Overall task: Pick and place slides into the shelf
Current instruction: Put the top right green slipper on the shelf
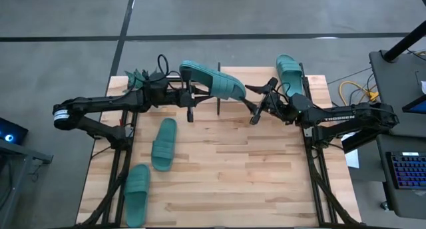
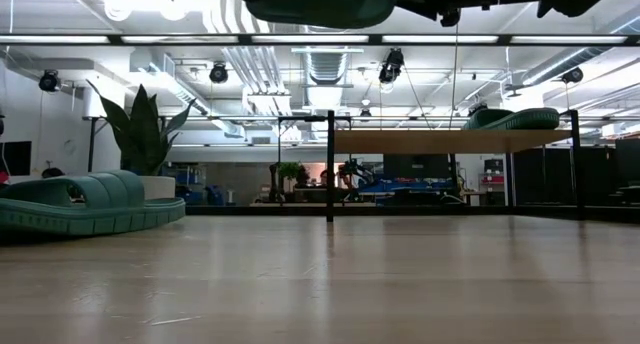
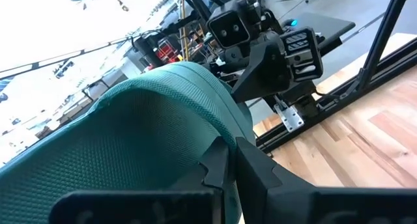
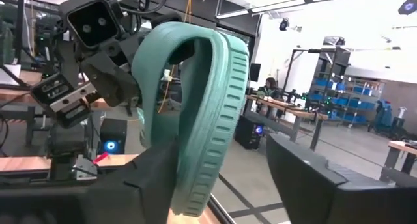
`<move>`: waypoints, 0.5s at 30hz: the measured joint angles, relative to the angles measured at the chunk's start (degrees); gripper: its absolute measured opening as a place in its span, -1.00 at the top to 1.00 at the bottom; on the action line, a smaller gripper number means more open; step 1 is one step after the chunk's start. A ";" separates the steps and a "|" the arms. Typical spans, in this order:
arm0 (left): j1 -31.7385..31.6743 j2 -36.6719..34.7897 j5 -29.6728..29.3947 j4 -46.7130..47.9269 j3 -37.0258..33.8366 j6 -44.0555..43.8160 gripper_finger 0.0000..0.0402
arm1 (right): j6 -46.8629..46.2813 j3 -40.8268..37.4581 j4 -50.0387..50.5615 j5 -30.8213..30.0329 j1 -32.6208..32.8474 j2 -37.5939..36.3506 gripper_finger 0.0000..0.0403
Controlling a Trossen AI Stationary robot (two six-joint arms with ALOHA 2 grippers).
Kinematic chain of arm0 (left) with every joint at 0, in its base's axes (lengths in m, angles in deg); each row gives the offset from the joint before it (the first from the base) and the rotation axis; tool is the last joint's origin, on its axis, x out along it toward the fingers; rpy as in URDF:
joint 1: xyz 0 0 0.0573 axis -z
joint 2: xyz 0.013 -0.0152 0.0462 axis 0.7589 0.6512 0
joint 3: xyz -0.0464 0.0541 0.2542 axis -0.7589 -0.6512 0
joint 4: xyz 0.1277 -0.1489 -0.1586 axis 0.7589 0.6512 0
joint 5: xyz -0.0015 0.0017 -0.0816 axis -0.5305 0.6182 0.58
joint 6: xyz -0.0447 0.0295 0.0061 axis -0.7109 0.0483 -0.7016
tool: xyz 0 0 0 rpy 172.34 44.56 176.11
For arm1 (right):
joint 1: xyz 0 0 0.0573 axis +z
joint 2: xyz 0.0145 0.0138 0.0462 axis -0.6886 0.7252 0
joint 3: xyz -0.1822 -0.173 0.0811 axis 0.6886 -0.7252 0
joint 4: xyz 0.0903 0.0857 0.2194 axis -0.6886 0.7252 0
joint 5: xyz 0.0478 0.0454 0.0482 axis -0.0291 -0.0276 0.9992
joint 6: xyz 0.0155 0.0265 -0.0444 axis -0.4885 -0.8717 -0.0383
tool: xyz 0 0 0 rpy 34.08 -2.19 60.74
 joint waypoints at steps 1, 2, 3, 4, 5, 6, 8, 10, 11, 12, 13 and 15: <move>0.00 -0.06 0.00 0.00 0.00 0.00 1.00 | 0.08 0.00 -0.03 0.06 0.00 0.00 0.01; 0.00 -0.06 0.01 -0.05 0.00 0.00 1.00 | 0.62 0.00 -0.02 0.90 -0.02 0.00 0.08; 0.00 0.01 0.06 -0.08 0.00 0.00 1.00 | 1.73 0.00 0.03 2.31 -0.04 0.00 0.15; 0.01 0.01 0.20 -0.07 0.00 -0.02 1.00 | 2.79 0.00 0.11 3.71 -0.04 0.00 0.23; 0.02 0.00 0.39 -0.06 0.00 -0.04 1.00 | 3.43 -0.02 0.13 4.92 0.00 0.00 0.32; 0.02 0.00 0.55 -0.07 0.00 -0.02 1.00 | 3.59 -0.02 0.10 5.82 0.00 0.00 0.41; 0.04 0.02 1.08 -0.17 0.00 0.04 1.00 | 3.49 -0.02 -0.06 6.17 -0.04 -0.02 0.61; 0.00 0.00 1.39 0.02 0.00 0.02 1.00 | 3.92 -0.02 0.19 5.99 -0.11 -0.02 0.79; 0.00 -0.04 1.47 0.01 0.00 0.02 1.00 | 4.64 -0.02 0.29 5.99 -0.11 -0.02 0.85; 0.00 -0.05 1.60 -0.01 0.00 -0.01 1.00 | 5.09 -0.02 0.27 6.01 -0.09 -0.02 0.86; 0.02 -0.05 1.71 0.00 0.00 -0.06 1.00 | 5.36 -0.02 0.27 6.01 -0.07 -0.04 0.86; 0.00 -0.38 1.73 0.80 0.00 -0.11 0.98 | 5.29 -0.02 0.36 6.09 -0.04 -0.04 0.86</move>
